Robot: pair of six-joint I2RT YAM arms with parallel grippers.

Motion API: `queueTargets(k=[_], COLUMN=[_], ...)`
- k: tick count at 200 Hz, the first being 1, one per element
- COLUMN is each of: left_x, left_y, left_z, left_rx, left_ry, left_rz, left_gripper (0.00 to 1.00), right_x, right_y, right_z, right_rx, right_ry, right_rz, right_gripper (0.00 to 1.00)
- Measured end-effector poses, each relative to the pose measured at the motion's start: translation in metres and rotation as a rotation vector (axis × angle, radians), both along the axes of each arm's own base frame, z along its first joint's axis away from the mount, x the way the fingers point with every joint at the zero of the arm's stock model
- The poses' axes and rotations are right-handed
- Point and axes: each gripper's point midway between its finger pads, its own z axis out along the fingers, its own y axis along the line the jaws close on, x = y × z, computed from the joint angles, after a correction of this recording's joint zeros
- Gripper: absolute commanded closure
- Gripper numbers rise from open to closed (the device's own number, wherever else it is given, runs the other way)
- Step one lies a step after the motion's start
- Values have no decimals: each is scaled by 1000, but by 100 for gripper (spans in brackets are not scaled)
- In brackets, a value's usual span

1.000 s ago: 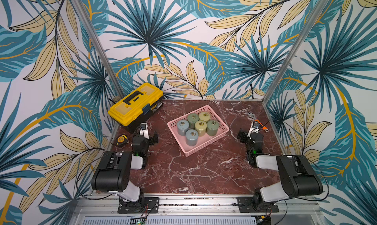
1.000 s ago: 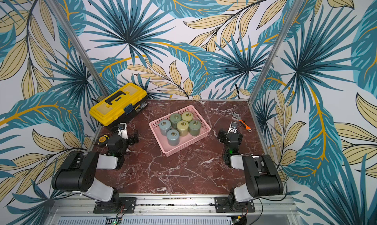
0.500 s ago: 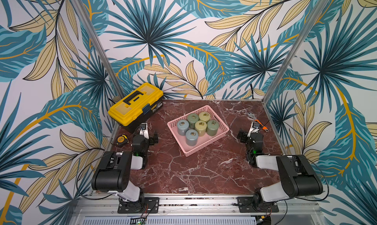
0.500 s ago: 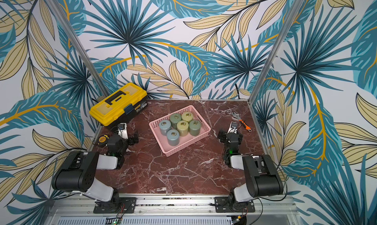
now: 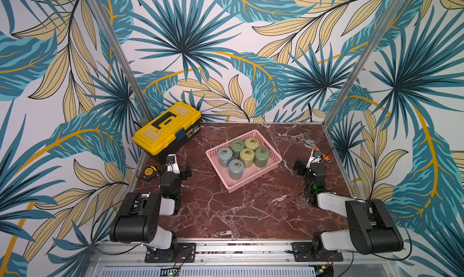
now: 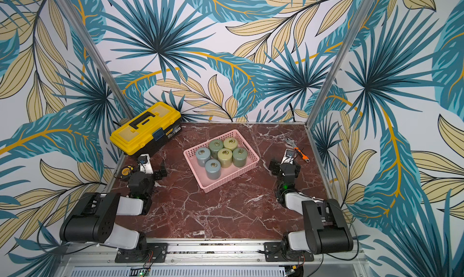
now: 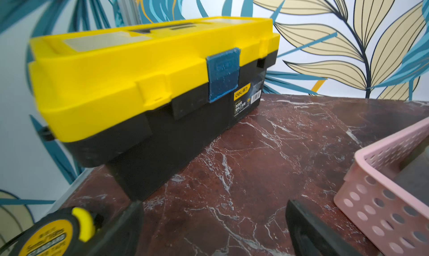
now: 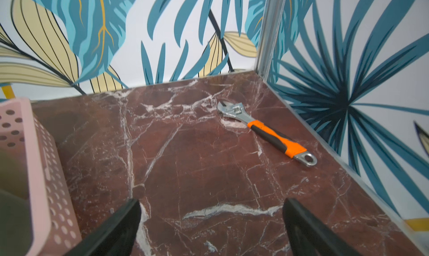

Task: Take the tea canister out of the basket
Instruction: Adjust the basket at the center of the board.

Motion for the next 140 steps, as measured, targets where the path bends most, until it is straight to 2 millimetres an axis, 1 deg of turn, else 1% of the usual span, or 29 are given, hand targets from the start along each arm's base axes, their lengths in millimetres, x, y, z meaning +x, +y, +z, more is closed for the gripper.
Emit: queueTargets(k=[9,32,56,91,104,115,128,140], left_x=[-4,-11,-14,-15,-14,-14,-14,-15], left_y=[0,3,9,14,10,3,-8,-18], left_z=[9,42,62,88,95,97,94,86], left_rx=[1,-15,-90,-270,-326,-371,-418,-463], left_ry=[-28,-105,-111,-82,-64,-41,-1,52], left_rz=[3,20,61,114,103,69,22,-22], left_gripper=[0,0,0,0,0,0,0,0], right_x=[-1,-1,-4,-13,-12,-10,-7,-3], right_y=[0,0,3,9,17,26,38,49], right_z=[11,36,59,86,94,99,101,100], right_rx=[0,10,34,85,104,121,143,167], right_ry=[-14,-30,-27,5,30,56,98,147], right_rz=[-1,-1,13,39,83,129,190,247], right_gripper=[1,1,1,0,0,1,1,1])
